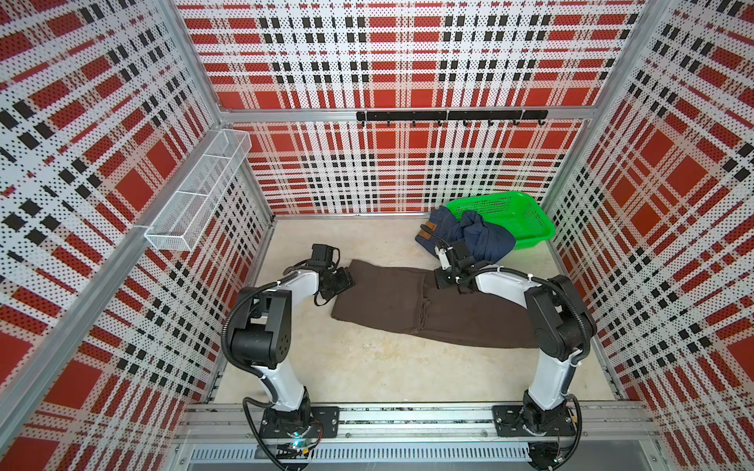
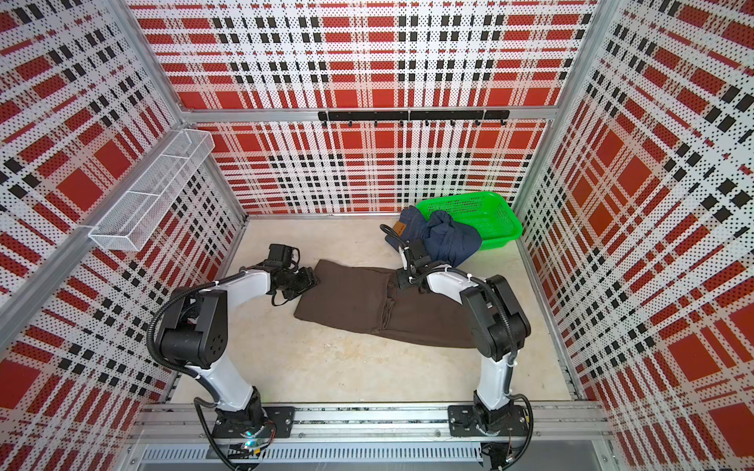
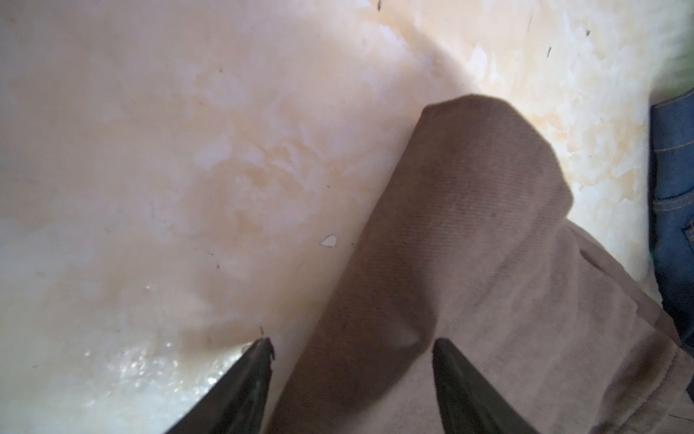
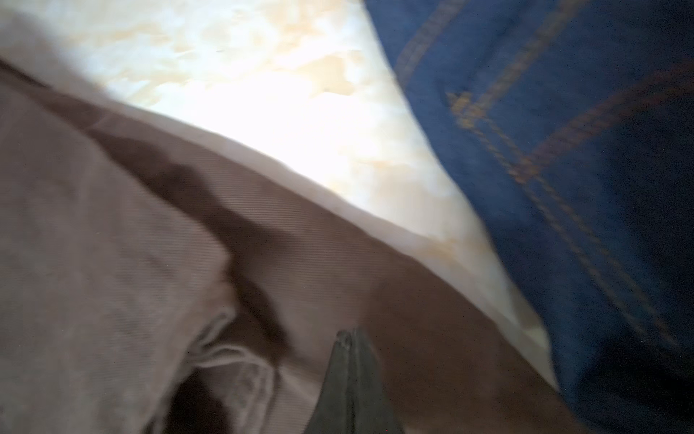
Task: Fold and stack the trousers
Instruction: Smooth out the trousers at the center of the table, then fold the trousers at the center of the table.
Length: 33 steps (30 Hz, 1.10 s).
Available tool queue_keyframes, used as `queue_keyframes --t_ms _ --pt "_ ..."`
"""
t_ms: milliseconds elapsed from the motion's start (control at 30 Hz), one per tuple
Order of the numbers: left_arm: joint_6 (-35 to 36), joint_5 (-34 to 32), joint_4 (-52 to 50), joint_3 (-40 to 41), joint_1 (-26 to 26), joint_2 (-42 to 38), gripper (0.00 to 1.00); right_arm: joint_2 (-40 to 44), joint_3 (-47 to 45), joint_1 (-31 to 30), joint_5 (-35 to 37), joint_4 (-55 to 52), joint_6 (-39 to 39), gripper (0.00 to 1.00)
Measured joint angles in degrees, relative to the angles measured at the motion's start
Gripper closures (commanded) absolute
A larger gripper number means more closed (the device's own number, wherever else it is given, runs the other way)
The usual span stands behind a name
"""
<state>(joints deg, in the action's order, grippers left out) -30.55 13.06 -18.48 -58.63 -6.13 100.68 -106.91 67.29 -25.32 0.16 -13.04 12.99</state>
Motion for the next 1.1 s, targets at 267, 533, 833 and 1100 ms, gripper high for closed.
queue_keyframes --t_ms 267,533,833,1100 --pt "0.04 0.0 -0.02 -0.02 0.02 0.0 0.27 0.0 -1.25 0.13 -4.9 1.01 1.62 0.6" --pt "0.81 -0.31 -0.85 -2.45 0.15 1.77 0.19 0.96 -3.15 -0.79 -6.62 1.53 1.6 0.54" --pt "2.4 -0.26 -1.53 -6.19 -0.39 6.1 0.22 7.69 -3.63 -0.81 -5.55 0.48 1.7 0.54" --pt "4.46 -0.24 -2.19 -6.27 -2.12 6.08 0.22 12.92 -5.18 -0.81 -5.16 -0.35 2.56 0.54"
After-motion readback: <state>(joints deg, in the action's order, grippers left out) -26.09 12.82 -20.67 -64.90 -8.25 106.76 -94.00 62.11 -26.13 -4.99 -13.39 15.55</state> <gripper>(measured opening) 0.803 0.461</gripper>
